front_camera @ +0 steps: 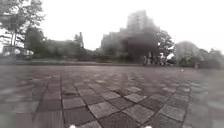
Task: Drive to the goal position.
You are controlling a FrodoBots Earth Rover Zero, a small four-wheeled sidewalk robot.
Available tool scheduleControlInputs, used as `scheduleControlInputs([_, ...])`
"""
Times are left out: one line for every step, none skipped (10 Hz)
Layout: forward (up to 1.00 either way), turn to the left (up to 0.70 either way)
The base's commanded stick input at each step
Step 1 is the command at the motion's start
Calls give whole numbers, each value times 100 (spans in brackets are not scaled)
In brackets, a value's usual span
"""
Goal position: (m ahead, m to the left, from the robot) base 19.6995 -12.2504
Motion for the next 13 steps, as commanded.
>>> scheduleControlInputs([100, -31])
scheduleControlInputs([100, -31])
scheduleControlInputs([100, -31])
scheduleControlInputs([100, -31])
scheduleControlInputs([100, -26])
scheduleControlInputs([100, -11])
scheduleControlInputs([100, 9])
scheduleControlInputs([100, 9])
scheduleControlInputs([100, 9])
scheduleControlInputs([100, 4])
scheduleControlInputs([100, -23])
scheduleControlInputs([100, -31])
scheduleControlInputs([100, -19])
